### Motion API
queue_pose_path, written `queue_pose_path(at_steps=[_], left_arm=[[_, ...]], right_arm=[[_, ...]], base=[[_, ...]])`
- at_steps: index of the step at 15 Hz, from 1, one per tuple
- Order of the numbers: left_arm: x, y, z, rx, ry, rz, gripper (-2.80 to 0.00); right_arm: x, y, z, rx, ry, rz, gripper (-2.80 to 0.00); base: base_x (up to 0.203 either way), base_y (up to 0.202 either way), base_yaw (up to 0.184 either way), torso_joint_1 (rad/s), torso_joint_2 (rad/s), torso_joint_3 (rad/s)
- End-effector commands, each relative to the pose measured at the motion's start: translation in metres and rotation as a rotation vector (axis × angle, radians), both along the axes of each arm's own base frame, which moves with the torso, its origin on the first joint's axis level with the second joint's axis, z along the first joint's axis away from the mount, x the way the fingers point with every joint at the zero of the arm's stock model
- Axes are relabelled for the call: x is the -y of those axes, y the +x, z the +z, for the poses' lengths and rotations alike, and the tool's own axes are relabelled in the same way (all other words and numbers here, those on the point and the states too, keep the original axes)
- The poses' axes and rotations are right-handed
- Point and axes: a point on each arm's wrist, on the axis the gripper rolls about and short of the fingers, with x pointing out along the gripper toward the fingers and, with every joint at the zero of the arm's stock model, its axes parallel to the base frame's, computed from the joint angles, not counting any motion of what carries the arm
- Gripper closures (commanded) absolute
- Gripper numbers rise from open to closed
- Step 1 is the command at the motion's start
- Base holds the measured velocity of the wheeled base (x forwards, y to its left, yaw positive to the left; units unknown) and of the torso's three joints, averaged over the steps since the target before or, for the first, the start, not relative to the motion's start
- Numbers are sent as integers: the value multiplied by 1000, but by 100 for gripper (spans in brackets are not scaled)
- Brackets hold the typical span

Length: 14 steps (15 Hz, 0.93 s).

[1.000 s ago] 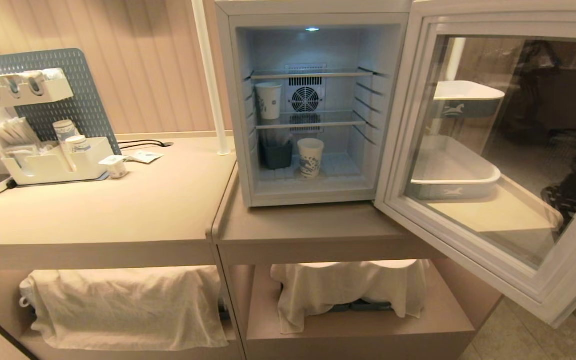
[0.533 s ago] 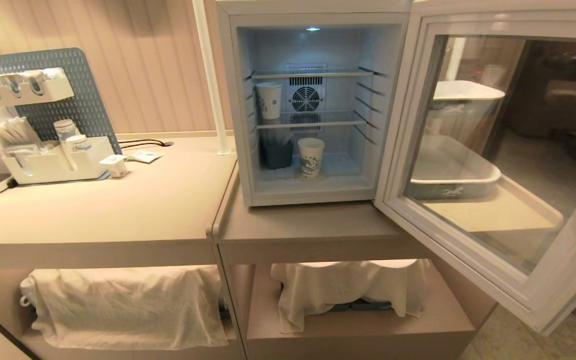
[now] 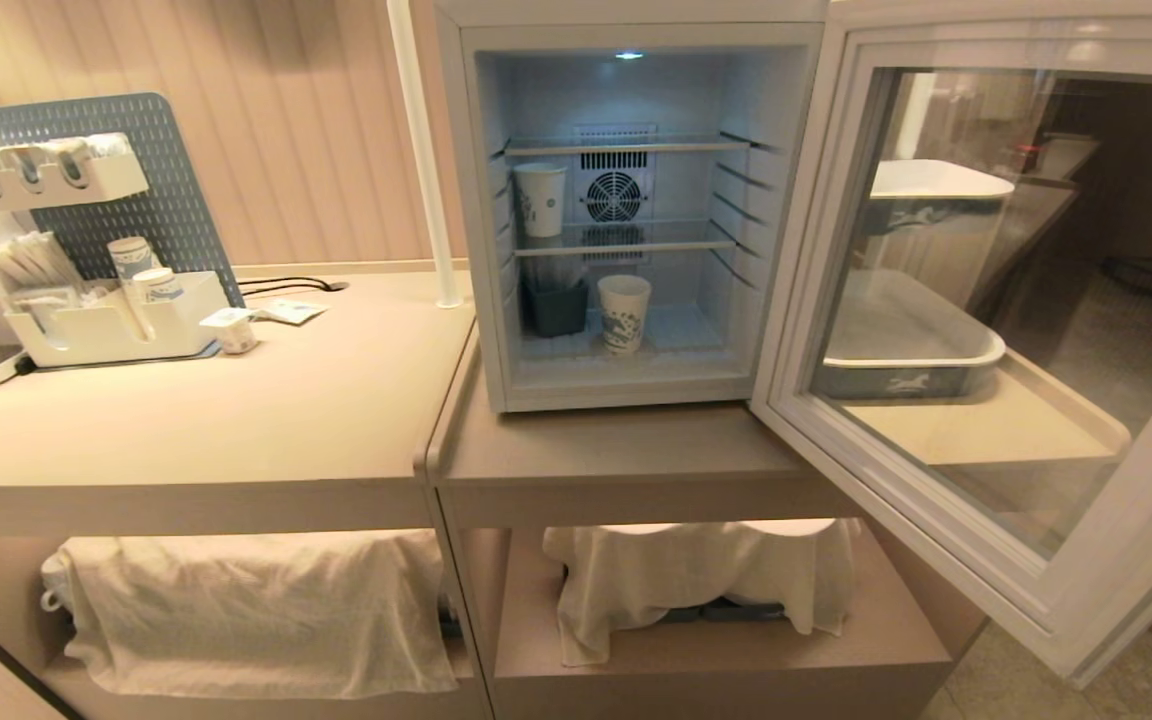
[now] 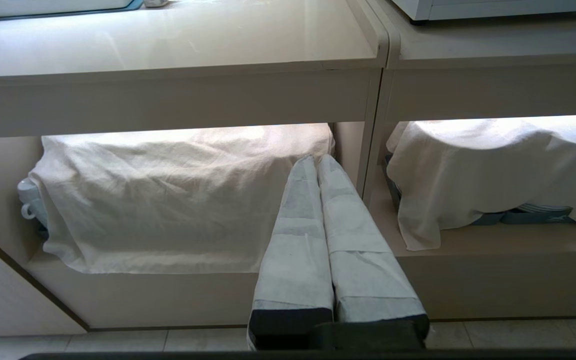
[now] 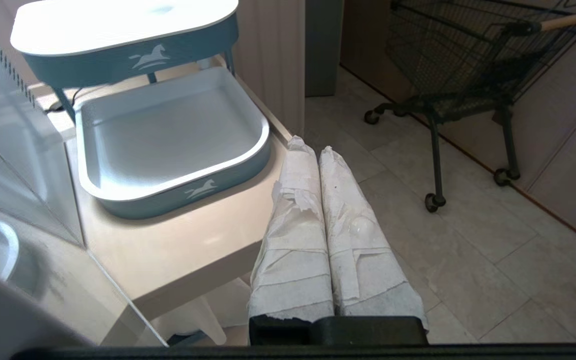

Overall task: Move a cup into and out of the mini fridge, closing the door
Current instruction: Close the freezer door

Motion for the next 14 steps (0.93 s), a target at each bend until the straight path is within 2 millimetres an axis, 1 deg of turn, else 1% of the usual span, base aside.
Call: queue_pose_path(at_steps=[1, 3, 8, 11, 14], left_arm=[[0, 0, 0, -1, 0, 1, 0], [0, 0, 0, -3, 0, 1, 0], [0, 0, 0, -3, 0, 1, 0], [0, 0, 0, -3, 0, 1, 0], [0, 0, 0, -3, 0, 1, 0]], right_arm=[[-1, -10, -1, -5, -1, -6, 0], [-1, -18, -5, -12, -4, -18, 0], [-2, -44, -15, -12, -40, -56, 0], [-2, -48, -20, -21, -50, -68, 0], [-3, -49, -20, -12, -43, -60, 0]], base=[[0, 0, 0, 0, 0, 0], [0, 0, 0, 0, 0, 0], [0, 0, 0, 0, 0, 0], [0, 0, 0, 0, 0, 0], [0, 0, 0, 0, 0, 0]])
